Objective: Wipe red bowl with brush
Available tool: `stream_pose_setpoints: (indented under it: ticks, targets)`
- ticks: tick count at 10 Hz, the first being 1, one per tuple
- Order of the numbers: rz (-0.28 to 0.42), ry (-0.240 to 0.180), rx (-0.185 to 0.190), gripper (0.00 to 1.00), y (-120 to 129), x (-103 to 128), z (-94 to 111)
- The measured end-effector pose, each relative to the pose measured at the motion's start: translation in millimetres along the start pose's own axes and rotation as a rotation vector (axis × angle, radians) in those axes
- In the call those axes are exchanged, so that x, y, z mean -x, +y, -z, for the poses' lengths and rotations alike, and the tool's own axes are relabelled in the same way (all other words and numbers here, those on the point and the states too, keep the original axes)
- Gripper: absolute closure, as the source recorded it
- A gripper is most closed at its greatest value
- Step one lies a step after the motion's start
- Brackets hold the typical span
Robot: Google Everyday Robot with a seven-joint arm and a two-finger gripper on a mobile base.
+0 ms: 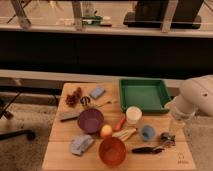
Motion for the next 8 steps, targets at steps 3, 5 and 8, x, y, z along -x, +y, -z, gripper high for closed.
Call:
stream_pose_setpoints:
  ticks: [3, 5, 8]
  targets:
    - [-0.002, -0.012, 0.009, 0.2, 17.0, -1.4, -0.2]
    - [-0.008, -0.021, 0.016, 0.2, 29.6, -5.5, -1.5]
    - [-0.015, -0.034, 0.024, 0.2, 43.9, -8.1, -4.0]
